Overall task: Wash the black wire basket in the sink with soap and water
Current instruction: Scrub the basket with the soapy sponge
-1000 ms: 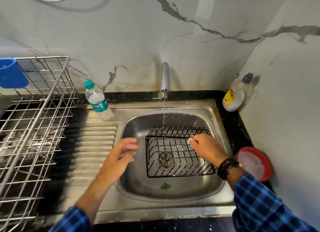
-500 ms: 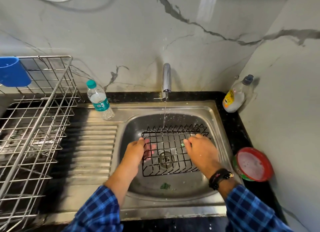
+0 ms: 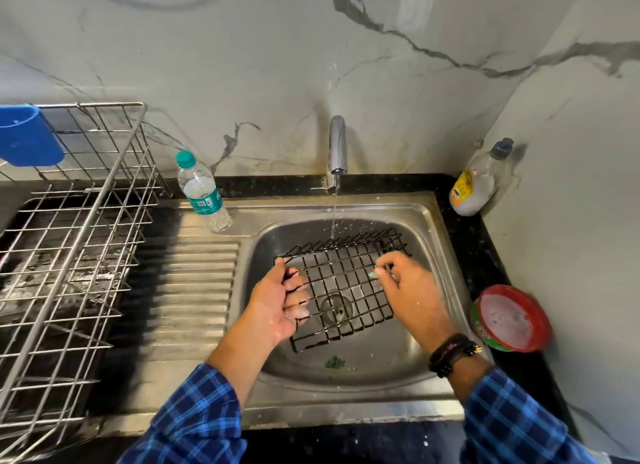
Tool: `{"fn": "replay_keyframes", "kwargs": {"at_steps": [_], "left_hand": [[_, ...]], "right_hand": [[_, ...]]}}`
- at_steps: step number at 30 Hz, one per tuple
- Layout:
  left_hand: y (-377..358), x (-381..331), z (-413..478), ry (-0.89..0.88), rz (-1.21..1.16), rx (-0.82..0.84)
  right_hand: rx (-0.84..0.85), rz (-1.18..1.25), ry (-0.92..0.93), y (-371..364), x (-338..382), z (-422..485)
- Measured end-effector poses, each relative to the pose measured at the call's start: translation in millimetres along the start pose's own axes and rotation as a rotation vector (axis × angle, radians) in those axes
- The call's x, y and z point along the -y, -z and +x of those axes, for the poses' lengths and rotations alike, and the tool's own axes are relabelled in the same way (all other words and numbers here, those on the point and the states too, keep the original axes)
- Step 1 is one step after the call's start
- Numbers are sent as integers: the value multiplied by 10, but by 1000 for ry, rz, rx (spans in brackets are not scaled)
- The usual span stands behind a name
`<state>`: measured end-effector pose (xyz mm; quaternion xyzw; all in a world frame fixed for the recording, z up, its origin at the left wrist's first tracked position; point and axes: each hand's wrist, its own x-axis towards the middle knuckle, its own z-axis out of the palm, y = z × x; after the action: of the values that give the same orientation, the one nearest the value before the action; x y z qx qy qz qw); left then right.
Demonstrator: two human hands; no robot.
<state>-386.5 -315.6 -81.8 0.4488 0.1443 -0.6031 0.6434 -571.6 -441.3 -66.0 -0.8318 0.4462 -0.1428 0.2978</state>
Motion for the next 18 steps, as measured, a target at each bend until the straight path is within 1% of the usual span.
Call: {"fn": "replay_keyframes", "kwargs": {"at_steps": [2,4,5,6,9,12,15,16,17,18], "left_hand": [[7,-6,-12,-19,7,-3],[25,17,-20,2,-41,2],[40,32,-22,16,-72,4],[52,45,-24,26,-96,7],[93,48,5,31,-154,11],[80,40,58,17,-105,-8],[70,8,95,1,-63,-24],[73,-22,95,1,-72,-7],[76,-55,89,6,-83,15],[83,-91,81,15,-91,35]], "right_hand": [[-97,55,-22,-26,43,13],[-193,125,-19,-63,121,64],[-213,159,-18,-76,164,98],[-210,160,-4,-81,207,121],[-120,63,81,-164,371,107],[-64,-26,263,-373,599,-15],[-32,18,423,-444,663,-127],[-20,-23,452,-371,605,-111],[-21,-95,444,-271,511,-62],[-40,-140,385,-159,378,20]]}}
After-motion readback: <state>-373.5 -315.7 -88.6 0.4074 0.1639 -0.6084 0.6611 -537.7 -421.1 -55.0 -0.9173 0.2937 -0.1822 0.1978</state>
